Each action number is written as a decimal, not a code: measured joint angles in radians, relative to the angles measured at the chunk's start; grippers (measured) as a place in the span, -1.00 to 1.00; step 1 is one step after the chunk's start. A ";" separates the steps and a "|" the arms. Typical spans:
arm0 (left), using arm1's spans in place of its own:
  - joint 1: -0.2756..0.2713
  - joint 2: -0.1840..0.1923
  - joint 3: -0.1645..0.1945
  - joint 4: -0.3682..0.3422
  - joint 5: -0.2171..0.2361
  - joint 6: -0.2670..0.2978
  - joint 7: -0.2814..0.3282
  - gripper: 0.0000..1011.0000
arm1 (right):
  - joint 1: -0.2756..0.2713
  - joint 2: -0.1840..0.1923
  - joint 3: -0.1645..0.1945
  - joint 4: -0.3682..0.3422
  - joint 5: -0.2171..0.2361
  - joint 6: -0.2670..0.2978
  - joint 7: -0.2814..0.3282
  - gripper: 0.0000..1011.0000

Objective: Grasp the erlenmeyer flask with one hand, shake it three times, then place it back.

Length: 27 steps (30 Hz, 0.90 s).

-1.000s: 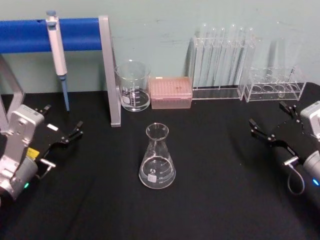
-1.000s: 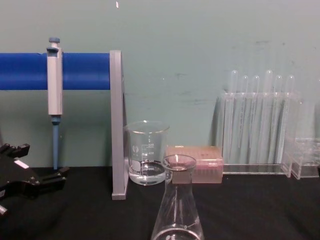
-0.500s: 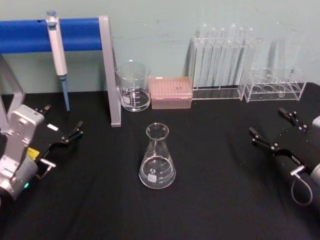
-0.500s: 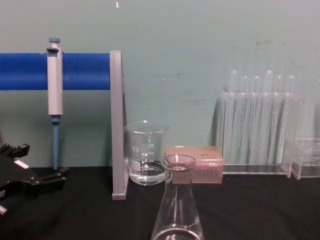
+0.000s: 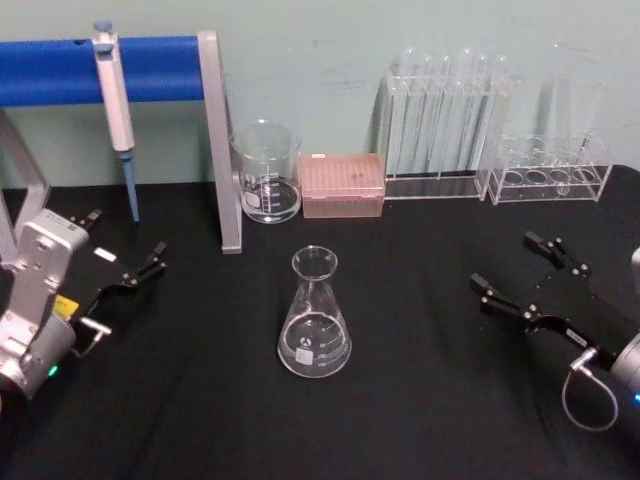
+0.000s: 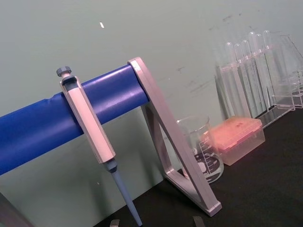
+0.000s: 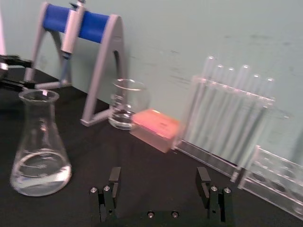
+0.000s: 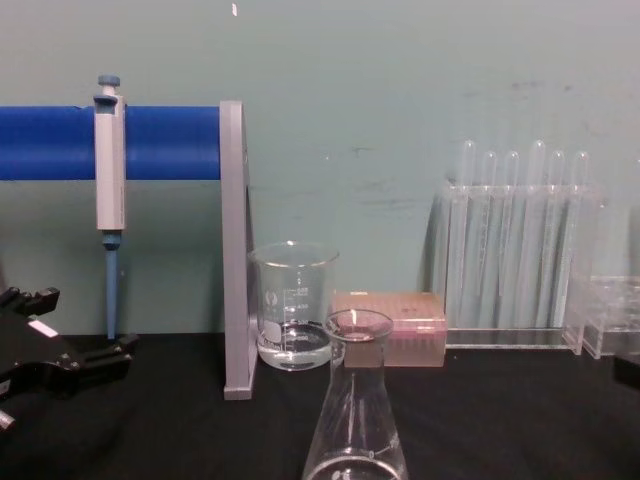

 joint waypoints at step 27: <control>0.000 0.000 0.000 0.000 0.000 0.000 0.000 0.98 | 0.083 -0.100 -0.060 0.059 0.045 0.003 0.266 0.98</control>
